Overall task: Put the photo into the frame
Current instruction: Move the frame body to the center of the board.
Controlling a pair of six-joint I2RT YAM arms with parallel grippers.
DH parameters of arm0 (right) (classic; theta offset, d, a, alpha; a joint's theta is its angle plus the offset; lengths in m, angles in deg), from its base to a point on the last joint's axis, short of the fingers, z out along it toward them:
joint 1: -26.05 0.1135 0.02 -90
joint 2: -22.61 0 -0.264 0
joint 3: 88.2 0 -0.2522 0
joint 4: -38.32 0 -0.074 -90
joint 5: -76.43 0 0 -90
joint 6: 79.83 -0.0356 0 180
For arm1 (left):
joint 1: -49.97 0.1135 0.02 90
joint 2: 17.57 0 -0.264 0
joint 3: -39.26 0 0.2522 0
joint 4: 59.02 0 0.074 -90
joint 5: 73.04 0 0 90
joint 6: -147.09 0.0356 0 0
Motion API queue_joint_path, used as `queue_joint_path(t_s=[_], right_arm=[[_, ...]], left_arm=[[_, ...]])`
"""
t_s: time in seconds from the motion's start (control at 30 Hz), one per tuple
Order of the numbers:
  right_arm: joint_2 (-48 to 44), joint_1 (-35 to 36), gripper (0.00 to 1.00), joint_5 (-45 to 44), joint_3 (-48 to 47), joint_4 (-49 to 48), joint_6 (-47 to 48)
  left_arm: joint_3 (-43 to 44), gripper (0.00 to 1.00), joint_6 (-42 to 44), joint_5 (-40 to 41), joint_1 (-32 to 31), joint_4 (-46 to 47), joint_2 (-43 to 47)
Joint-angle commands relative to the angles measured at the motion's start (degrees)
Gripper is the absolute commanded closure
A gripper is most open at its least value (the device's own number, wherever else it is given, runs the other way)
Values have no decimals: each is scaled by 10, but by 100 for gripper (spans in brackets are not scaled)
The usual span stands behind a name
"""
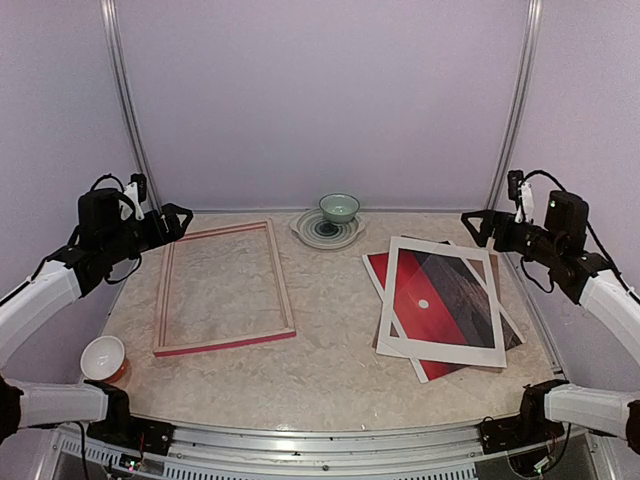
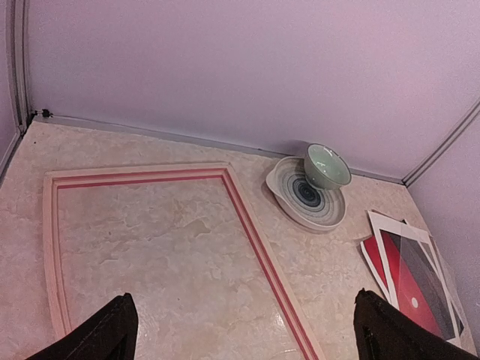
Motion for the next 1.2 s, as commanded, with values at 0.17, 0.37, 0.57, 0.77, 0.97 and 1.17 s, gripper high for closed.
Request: queue_joint_path(t_s=[0.17,0.37,0.57,0.77,0.97,1.17], right_arm=[[-66,-6,1,-87,26,-23,-121],[-12,-6,1,-71,-19,55,-104],[20,-6,1,-9,-11,55,-90],[74,1,1,30,-18,60,-82],[111,23,1,18,-22,68,-76],[139,57,1,-16,-36,91,-59]], left_arm=[[-8,1,1,23,0,2,12],[-4,1,-3,16,-5,-4,6],[16,1,-11,21,-10,-40,-27],[27,1,-15,53,-50,-72,-48],[17,1,-46,75,-101,-69,-68],[4,1,-69,86,-157,-41,-103]])
